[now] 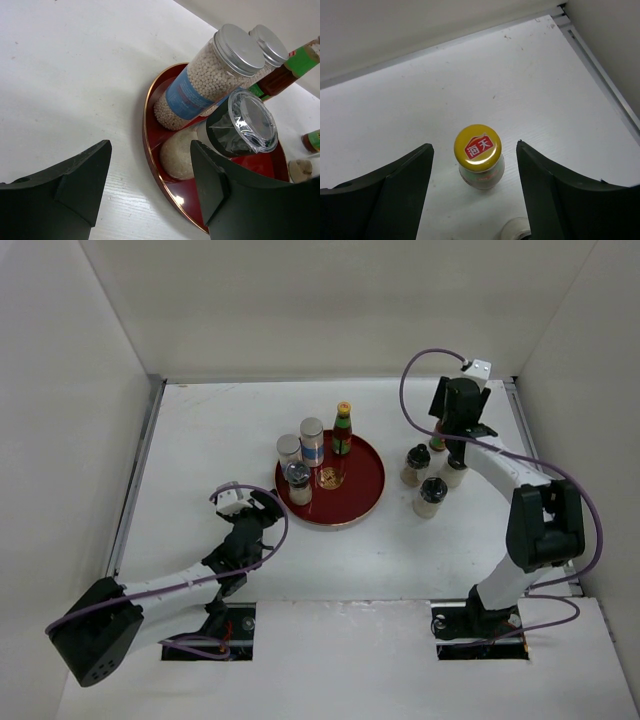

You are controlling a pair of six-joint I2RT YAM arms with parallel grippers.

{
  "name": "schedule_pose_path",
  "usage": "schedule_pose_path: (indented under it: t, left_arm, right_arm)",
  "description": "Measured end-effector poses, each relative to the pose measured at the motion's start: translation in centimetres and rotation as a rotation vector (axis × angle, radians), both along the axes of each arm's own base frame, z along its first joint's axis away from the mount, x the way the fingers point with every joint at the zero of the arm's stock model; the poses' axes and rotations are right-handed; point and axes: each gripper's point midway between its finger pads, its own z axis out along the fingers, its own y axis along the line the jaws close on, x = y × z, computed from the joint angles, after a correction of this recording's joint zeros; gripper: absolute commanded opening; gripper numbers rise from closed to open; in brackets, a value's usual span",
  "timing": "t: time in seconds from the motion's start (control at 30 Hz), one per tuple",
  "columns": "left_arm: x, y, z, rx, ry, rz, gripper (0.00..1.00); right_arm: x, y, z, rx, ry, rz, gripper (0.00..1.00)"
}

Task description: Organize the condiment bottles

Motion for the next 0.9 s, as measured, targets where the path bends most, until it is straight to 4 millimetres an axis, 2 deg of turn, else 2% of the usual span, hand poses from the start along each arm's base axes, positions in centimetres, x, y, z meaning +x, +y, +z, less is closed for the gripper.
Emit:
schedule_pose_path:
  t: [0.2, 0.37, 0.6, 0.73, 0.8, 0.9]
  left_arm:
    - [0.0, -0.1, -0.4, 0.009, 0.01, -0.005, 0.63]
    - [0.0, -0.1, -0.3, 0.009, 0.01, -0.005, 0.63]
    - [0.0, -0.2, -0.3, 0.004, 0.007, -0.01, 0.63]
    - [0.0, -0.3, -0.3, 0.004, 0.007, -0.014, 0.63]
    - [0.0, -0.3, -0.3, 0.003, 0.007, -0.015, 0.63]
    - [0.0, -0.3, -0.3, 0.003, 0.007, -0.017, 0.63]
  right_arm:
    - [0.8, -1.4, -1.5, 0.001, 0.033, -0.009, 0.57]
    - [1.2, -1.4, -1.7, -0.009, 0.036, 0.005, 0.36]
    - [1.3, -1.0, -1.4, -0.03, 0.036, 0.026, 0.31]
    - [1.1, 1.0, -0.2, -0.031, 0.013, 0.077, 0.3]
    - [0.9, 2.8, 1.0, -0.033, -0.014, 0.121, 0.3]
    - [0.5, 6.6, 3.1, -0.031, -0.067, 0.202, 0.3]
